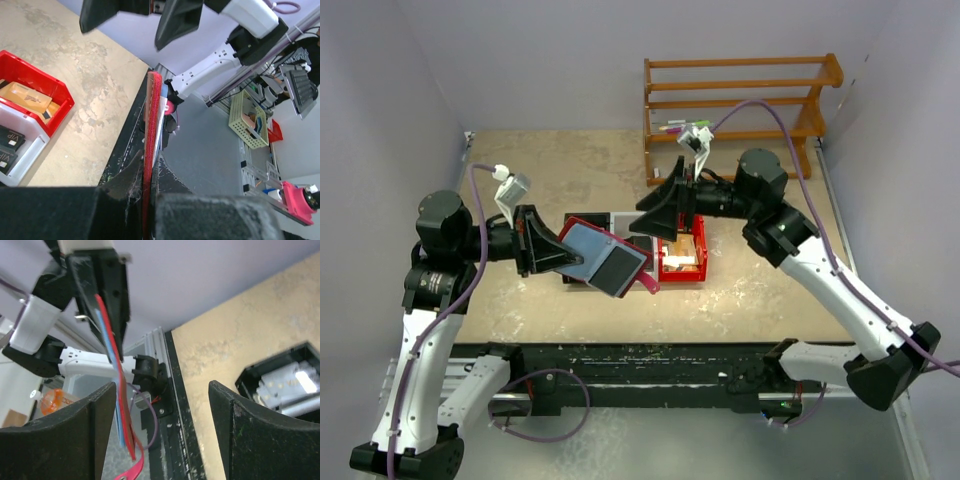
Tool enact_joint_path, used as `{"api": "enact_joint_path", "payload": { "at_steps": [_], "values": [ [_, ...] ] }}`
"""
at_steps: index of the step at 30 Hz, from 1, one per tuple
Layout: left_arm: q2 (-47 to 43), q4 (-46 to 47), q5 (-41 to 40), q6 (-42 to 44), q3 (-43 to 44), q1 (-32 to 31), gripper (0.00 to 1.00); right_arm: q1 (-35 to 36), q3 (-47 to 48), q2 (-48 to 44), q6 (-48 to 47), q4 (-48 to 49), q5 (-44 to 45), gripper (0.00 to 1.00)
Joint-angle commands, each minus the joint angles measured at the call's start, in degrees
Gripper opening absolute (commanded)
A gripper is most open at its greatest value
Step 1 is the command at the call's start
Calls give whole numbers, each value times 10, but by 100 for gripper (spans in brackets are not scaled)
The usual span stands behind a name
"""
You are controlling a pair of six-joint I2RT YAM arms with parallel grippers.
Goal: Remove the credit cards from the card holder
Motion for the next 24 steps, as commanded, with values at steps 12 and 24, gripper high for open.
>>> {"api": "enact_joint_path", "payload": {
  "at_steps": [12,24],
  "values": [
    [10,-9,53,37,14,0,0,98,154,124,-41,37,-148,67],
    [7,-9,44,33,19,0,57,105,134,120,31,104,-58,0]
  ]
}}
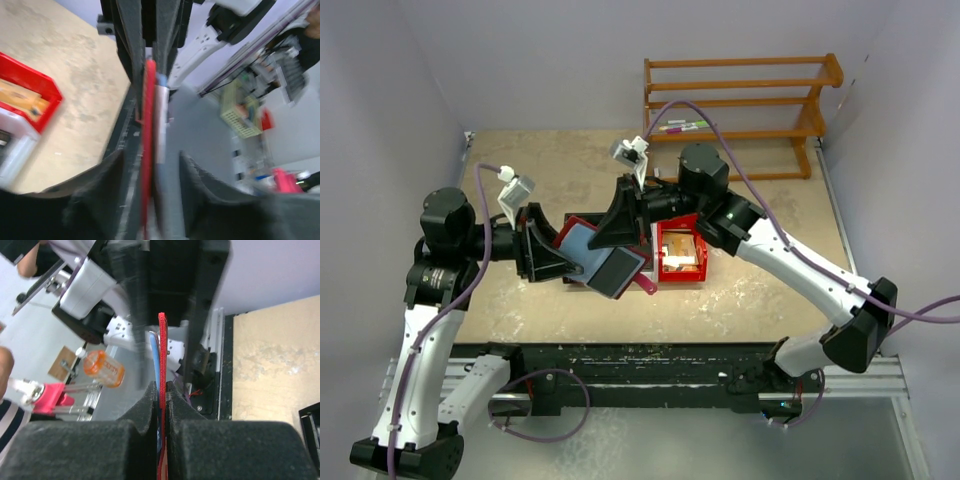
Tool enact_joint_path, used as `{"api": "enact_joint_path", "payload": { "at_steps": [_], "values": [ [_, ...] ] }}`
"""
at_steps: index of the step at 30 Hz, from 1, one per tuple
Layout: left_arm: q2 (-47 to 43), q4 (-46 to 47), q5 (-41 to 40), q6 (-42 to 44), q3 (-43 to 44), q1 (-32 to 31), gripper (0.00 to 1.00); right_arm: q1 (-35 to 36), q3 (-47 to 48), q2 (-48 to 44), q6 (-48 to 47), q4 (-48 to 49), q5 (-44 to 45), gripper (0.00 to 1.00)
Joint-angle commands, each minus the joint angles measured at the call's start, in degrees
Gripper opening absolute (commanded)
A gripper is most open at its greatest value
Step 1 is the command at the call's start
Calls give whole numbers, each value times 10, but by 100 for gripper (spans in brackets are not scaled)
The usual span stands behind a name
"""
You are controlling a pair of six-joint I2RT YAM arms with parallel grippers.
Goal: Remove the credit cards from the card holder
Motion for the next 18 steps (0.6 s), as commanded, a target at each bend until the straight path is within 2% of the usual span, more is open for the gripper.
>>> {"api": "enact_joint_path", "payload": {
  "at_steps": [1,2,3,6,8,13,18],
  "values": [
    [-6,9,-6,1,19,0,75,-5,-5,-44,48,78,93,0],
    [-6,12,-16,-5,20,0,86,-5,-22,-55,68,102,123,0],
    [-8,20,-25,-15,17,0,92,-5,-47,-70,91,144,155,0],
    [-24,92,-46,-89,-15,0,97,0,-137,-111,169,353,268,0],
    [-35,149,-59,-148,-42,0,98,1,-192,-120,217,448,317,0],
    [-39,276,-63,-272,-94,0,96,27,-225,-104,273,553,381,0],
    [-40,360,-70,-343,-116,0,85,63,-274,-109,263,601,491,0]
  ]
}}
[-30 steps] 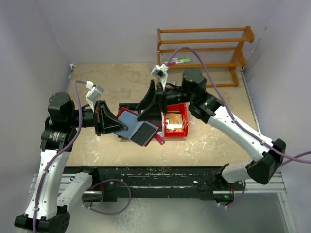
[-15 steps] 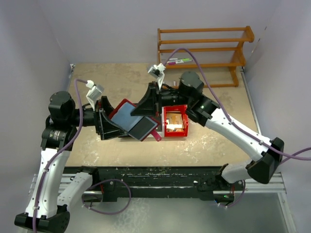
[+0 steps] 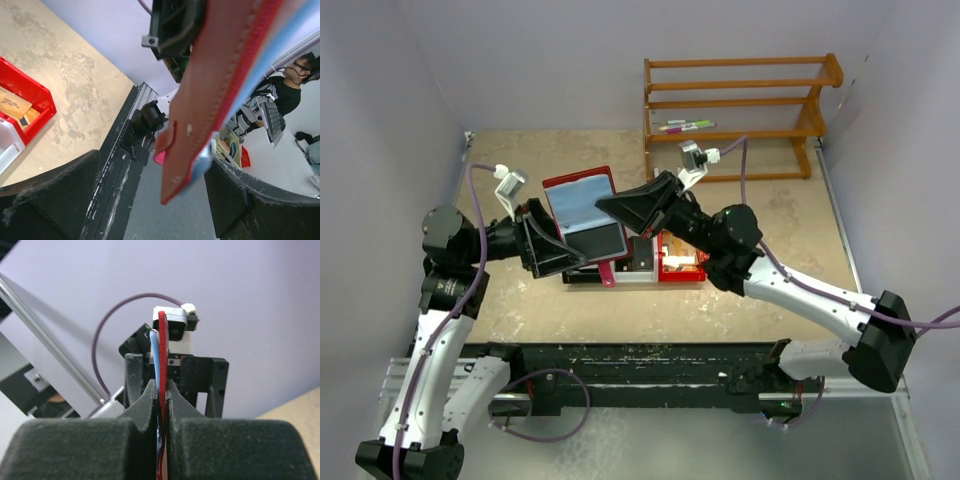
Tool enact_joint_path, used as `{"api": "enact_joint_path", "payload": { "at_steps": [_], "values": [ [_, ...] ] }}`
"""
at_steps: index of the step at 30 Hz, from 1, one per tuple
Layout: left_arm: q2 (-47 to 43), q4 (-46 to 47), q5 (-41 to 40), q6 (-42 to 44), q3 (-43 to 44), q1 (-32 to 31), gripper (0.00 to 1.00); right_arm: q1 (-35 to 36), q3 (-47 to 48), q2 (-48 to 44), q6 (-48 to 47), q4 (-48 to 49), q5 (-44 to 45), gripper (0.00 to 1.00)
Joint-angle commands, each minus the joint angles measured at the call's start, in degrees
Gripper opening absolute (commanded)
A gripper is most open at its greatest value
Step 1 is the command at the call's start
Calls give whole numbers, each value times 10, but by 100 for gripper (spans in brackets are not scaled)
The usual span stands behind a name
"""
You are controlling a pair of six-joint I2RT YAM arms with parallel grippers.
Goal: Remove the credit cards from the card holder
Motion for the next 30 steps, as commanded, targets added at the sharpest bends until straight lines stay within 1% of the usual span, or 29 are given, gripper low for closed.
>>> {"api": "enact_joint_path", "payload": {
  "at_steps": [1,3,4,5,6,7,11,12,13,14,15,17,18,20,21,23,24,25,28,30],
  "values": [
    [-5,133,-13,-101,-16,0,81,29,-46,-17,20,146,143,0],
    [-8,137,-15,-104,-17,0,74,41,-68,-14,18,187,183,0],
    [-11,137,-18,-106,-18,0,65,48,-78,-9,17,205,204,0],
    [-12,139,-21,-107,-19,0,61,55,-82,-5,16,221,218,0],
    [-14,142,-25,-109,-23,0,52,61,-86,3,16,233,227,0],
    [-15,144,-29,-110,-24,0,42,67,-86,10,15,241,233,0],
    [-13,130,-25,-96,-24,0,16,78,-86,27,15,241,231,0],
    [-12,106,-23,-80,-19,0,11,77,-86,26,24,223,204,2],
    [-11,76,-22,-51,-10,0,7,63,-85,20,28,208,178,15],
    [-9,47,-20,-26,-1,0,3,44,-83,13,27,178,141,24],
    [-7,24,-18,-6,8,0,1,20,-76,5,27,140,85,32],
    [-2,-14,-8,26,23,0,0,-31,-53,-7,23,56,-44,46],
    [-1,-27,-2,41,29,1,0,-52,-38,-8,11,20,-114,50],
    [4,-53,7,67,38,0,0,-73,7,-2,-33,-64,-239,53],
    [6,-63,14,79,42,0,0,-76,36,6,-66,-126,-290,54],
    [19,-92,29,104,52,0,0,-77,96,24,-142,-270,-346,54],
    [27,-114,37,122,60,0,0,-78,119,34,-172,-331,-359,54],
    [36,-137,43,139,68,0,0,-79,137,42,-190,-371,-376,55],
    [42,-158,56,158,76,0,0,-81,158,63,-183,-360,-417,55],
    [39,-157,65,162,76,0,0,-83,166,72,-172,-343,-434,53]
  ]
}}
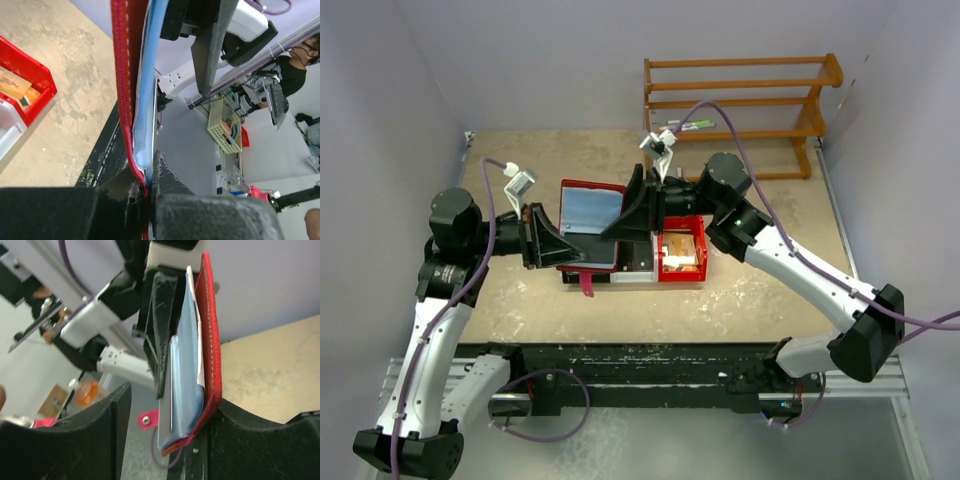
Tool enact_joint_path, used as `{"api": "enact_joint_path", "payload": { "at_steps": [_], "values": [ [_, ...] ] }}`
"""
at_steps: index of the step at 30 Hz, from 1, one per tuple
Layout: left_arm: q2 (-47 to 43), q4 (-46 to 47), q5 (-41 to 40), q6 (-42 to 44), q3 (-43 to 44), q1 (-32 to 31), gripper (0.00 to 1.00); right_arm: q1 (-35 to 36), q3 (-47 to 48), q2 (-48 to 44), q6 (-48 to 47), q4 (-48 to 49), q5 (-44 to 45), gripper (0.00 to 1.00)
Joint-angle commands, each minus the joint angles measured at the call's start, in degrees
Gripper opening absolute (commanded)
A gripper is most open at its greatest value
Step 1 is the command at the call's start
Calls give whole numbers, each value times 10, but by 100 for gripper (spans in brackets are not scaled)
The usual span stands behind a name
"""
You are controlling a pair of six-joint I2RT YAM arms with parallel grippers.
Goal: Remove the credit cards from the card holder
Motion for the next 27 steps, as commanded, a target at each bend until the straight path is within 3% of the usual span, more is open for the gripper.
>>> {"api": "enact_joint_path", "payload": {
  "at_steps": [1,3,7,8,9,11,12,14,16,19,27],
  "values": [
    [-4,-30,41,53,28,0,0,-2,29,22,-29,-52,-115,50],
    [-3,-40,49,65,33,0,0,-4,30,28,-14,-29,-134,40],
    [13,-102,51,133,54,0,0,-5,33,34,9,-8,-133,0],
    [17,-113,49,141,58,0,2,-5,34,33,17,-1,-123,0],
    [20,-114,44,141,58,0,15,-5,34,31,25,5,-106,0],
    [22,-96,32,120,51,0,52,-5,26,15,41,22,-38,0],
    [19,-76,23,98,45,0,65,-5,15,5,58,46,-6,0],
    [5,13,20,14,15,0,77,-5,-32,-22,114,155,76,0],
    [-19,153,8,-102,-35,0,79,-1,-95,-47,157,281,149,0],
    [-45,312,-21,-228,-106,0,77,8,-160,-68,195,371,221,0],
    [-36,422,-48,-324,-121,0,72,80,-228,-67,208,458,312,0]
  ]
}}
